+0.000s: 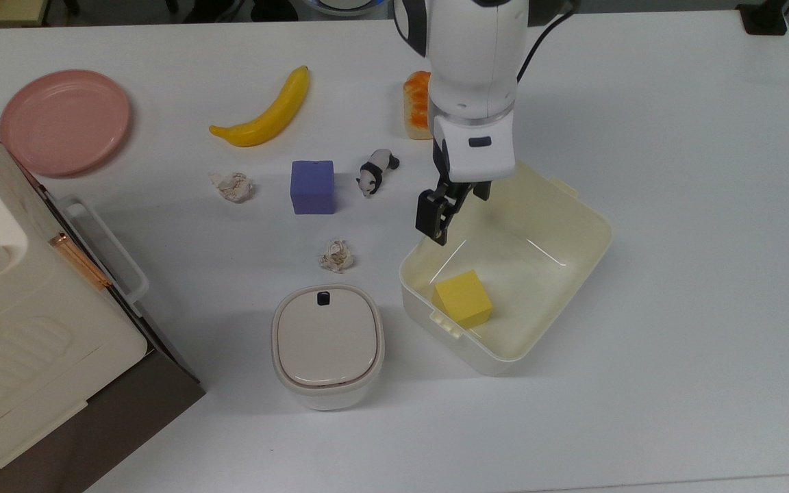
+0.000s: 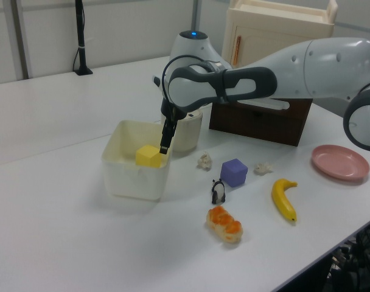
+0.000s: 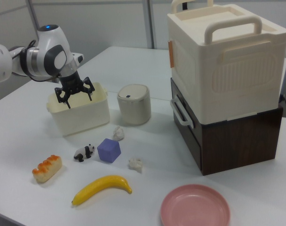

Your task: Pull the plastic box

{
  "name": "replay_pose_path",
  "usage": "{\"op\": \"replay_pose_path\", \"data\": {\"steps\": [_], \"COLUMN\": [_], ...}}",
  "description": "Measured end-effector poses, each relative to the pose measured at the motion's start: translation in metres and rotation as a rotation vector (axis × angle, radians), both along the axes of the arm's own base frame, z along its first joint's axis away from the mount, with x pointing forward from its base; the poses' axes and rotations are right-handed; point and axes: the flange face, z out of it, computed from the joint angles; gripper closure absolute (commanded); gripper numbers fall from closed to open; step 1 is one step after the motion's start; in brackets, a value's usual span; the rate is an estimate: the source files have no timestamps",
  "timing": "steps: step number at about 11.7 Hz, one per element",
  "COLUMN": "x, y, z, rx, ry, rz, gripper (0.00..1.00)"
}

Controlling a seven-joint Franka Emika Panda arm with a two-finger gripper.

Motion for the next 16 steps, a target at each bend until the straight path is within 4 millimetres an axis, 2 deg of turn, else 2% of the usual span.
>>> {"op": "replay_pose_path", "data": {"steps": [2,6,10,13,16], "x": [0.002,0.0,-0.002,-0.01,-0.021], "y": [0.002,0.009,0.006,0.001,-0.008], "z": [-0.008,-0.01,-0.016,-0.023,-0.022], "rx": [-0.001,-0.04,-0.053,-0.063,-0.07], "ry": [0.003,-0.004,0.005,0.028,0.041], "rz": [0.002,0.033,0.049,0.059,0.065], "gripper": [0.0,0.0,0.0,0.0,0.0]}}
